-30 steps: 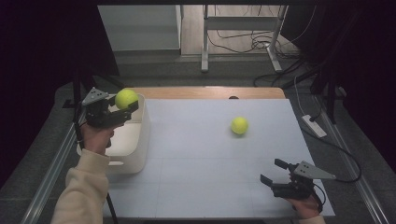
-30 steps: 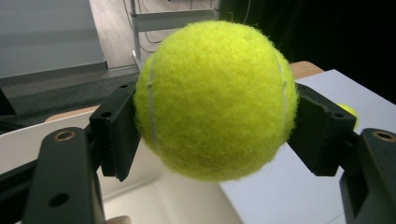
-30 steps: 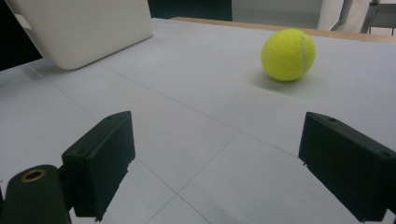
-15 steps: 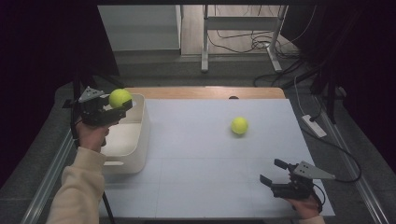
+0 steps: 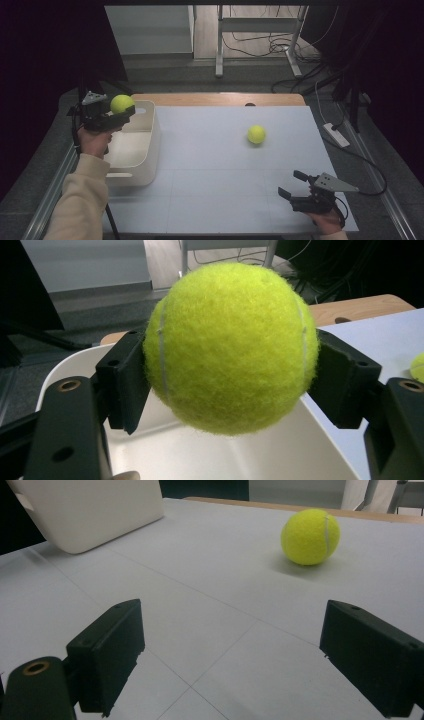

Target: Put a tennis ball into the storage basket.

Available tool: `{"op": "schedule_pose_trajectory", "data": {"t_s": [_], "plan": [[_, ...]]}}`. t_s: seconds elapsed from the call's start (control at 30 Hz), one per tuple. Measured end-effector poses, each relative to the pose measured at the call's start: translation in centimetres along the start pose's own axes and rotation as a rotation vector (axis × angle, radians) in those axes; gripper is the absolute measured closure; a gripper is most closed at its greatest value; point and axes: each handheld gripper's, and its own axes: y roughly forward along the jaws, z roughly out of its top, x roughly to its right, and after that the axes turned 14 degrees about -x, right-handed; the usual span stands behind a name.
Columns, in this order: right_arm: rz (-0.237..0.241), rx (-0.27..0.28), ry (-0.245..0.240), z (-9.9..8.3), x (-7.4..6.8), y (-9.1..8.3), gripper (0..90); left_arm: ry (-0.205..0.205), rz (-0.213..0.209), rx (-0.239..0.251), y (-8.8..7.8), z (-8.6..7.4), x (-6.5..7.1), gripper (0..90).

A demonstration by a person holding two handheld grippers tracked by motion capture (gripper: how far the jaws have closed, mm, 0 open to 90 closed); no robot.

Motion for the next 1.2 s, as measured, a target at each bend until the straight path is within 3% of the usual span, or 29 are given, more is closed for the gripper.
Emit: {"op": "schedule_pose_trajectory", "data": {"t_s": [0.63,0.97,1.2], "plan": [[0.004,0.003,0.004,0.0,0.0,0.0,10.7,-0.039,0.032,-0.125,2.3,0.5,-1.9,26.4],[0.004,0.002,0.004,0.0,0.1,0.0,10.7,-0.029,0.032,-0.208,3.4,0.4,-2.4,26.4],[0.002,0.005,0.007,-0.1,0.1,-0.1,10.7,-0.038,0.044,-0.23,3.6,0.2,-2.7,26.3]]}}
